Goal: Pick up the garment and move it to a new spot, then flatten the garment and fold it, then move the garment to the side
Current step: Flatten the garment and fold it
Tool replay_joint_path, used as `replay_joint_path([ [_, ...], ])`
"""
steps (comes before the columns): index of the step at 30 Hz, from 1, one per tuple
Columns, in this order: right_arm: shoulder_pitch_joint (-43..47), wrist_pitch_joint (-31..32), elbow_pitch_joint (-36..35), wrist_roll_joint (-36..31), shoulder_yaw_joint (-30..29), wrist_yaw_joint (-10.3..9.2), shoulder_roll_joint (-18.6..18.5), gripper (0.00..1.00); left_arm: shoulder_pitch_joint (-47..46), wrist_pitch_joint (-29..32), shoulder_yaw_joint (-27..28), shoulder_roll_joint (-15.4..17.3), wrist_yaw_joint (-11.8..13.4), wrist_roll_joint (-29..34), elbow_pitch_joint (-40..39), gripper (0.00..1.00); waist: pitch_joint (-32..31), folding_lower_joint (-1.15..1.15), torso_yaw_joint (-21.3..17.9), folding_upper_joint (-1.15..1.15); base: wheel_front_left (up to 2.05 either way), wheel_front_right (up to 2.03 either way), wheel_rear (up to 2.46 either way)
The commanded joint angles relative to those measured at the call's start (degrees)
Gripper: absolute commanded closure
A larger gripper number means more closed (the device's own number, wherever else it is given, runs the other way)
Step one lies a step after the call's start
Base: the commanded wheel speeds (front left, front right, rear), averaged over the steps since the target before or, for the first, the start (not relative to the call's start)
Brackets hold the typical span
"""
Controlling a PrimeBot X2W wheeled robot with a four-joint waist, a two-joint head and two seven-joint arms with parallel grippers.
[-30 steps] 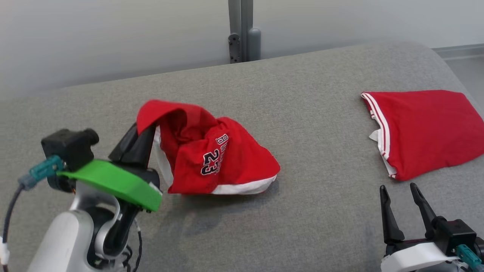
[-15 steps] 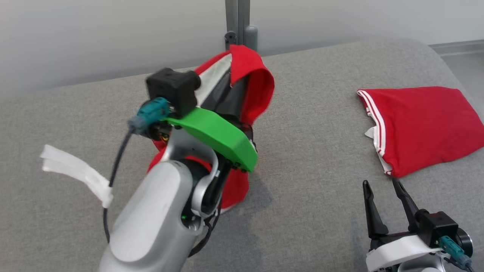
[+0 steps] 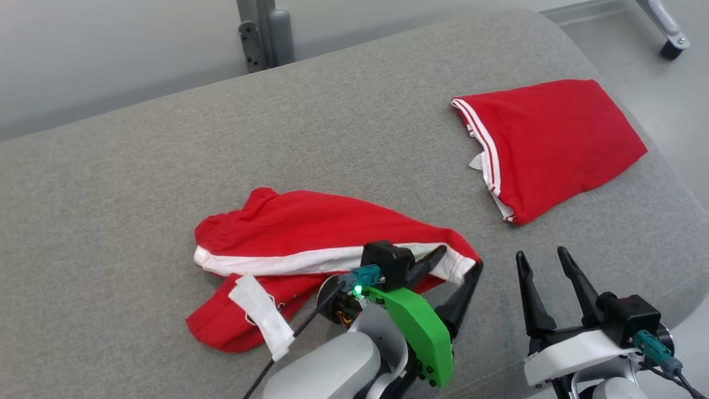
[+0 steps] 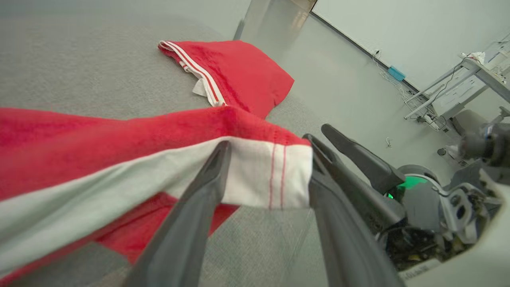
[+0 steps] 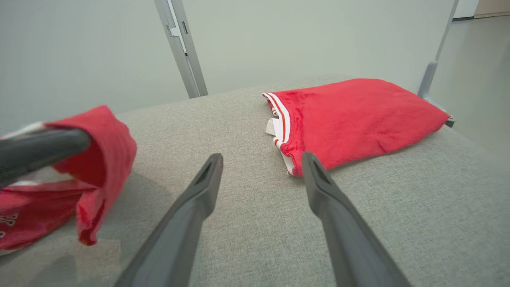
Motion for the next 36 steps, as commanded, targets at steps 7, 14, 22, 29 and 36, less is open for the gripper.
replay_joint_path([
  [7,1.0,0.0,-0.2,0.8,-2.2,-0.01,0.0,0.00,-3.1,3.3,-6.1,0.5,-1.4,-3.6,3.1,0.00,1.3,0.00,-1.3,0.00,0.00,0.00,0.00],
  [14,2.3,0.0,-0.8,0.2,-3.5,-0.01,0.0,0.00,0.8,-1.4,-1.4,11.6,1.1,-3.6,-7.4,0.00,-0.7,0.00,0.9,0.00,0.00,0.00,0.00],
  [22,2.0,0.0,-1.2,-0.3,-3.3,-0.02,0.0,0.00,3.8,-1.6,9.1,26.1,8.3,-8.6,-14.0,0.00,-0.6,0.00,3.5,0.00,0.00,0.00,0.00],
  [29,1.2,0.0,-0.8,-0.4,-2.3,-0.01,0.0,0.00,2.8,3.3,11.7,30.6,5.4,-13.1,-10.9,0.00,0.3,0.00,3.7,0.00,0.00,0.00,0.00],
  [36,0.8,0.0,-0.6,-0.3,-1.6,-0.01,-0.1,0.00,1.3,7.8,11.3,32.4,-1.3,-16.3,-7.0,0.00,1.3,0.00,2.9,0.00,0.00,0.00,0.00],
])
